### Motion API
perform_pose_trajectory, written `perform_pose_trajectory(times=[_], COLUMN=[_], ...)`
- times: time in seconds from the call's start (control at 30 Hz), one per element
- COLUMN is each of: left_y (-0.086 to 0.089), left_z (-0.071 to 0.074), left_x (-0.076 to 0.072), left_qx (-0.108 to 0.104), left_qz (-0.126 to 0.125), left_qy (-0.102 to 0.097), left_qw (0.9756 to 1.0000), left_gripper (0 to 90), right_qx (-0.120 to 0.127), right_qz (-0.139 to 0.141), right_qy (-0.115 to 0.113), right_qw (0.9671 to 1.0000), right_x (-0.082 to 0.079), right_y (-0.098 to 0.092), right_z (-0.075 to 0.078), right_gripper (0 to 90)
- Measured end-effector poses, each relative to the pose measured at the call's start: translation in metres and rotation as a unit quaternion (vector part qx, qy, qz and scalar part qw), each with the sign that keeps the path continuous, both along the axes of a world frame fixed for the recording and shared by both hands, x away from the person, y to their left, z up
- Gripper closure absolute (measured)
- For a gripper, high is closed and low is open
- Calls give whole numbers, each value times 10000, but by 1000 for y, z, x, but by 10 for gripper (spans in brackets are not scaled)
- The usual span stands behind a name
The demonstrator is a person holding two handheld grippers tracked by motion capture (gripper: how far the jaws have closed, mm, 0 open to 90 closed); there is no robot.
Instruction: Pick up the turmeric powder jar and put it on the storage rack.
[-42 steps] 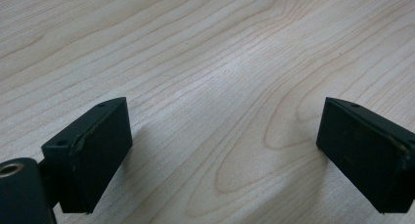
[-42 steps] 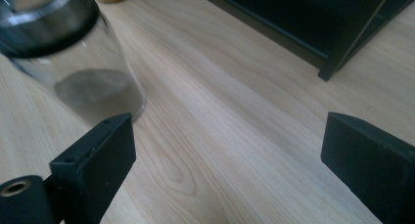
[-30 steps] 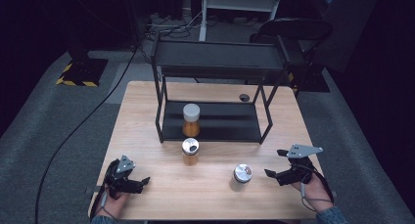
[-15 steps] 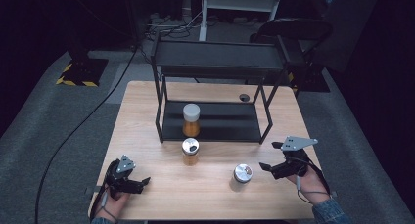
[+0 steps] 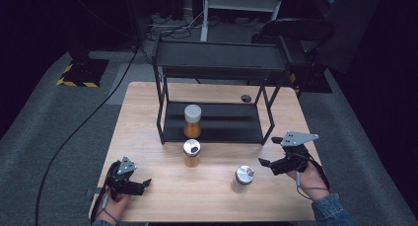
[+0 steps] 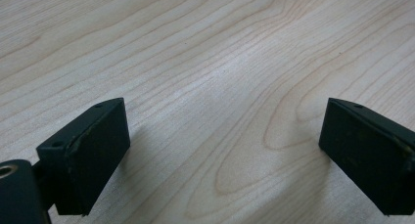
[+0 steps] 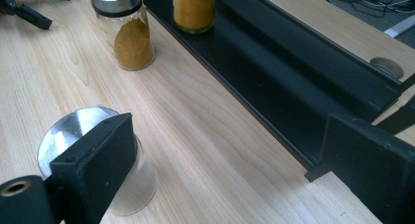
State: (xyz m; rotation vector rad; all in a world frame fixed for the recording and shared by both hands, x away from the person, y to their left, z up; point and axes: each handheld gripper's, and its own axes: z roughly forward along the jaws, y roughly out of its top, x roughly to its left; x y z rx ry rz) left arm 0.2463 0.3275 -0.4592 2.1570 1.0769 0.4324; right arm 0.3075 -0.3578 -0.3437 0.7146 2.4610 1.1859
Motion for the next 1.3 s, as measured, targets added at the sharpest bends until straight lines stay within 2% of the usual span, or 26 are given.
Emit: perform_pose_trajectory(times=[0.6, 1.3], left_y=[0, 0], left_z=[0, 0], left_x=[0, 0], left_qx=[1, 0], left_qz=[1, 5], left_qy=[2, 4], left_qw=[10000, 10000], left_gripper=[47, 47], right_qx=[-20, -33], right_qz=[186, 397], right_qy=[-145, -186], right_qw=[9997, 9990], right_x=[12, 21], right_y=[21, 48], right_z=[13, 24], right_gripper=[60, 60])
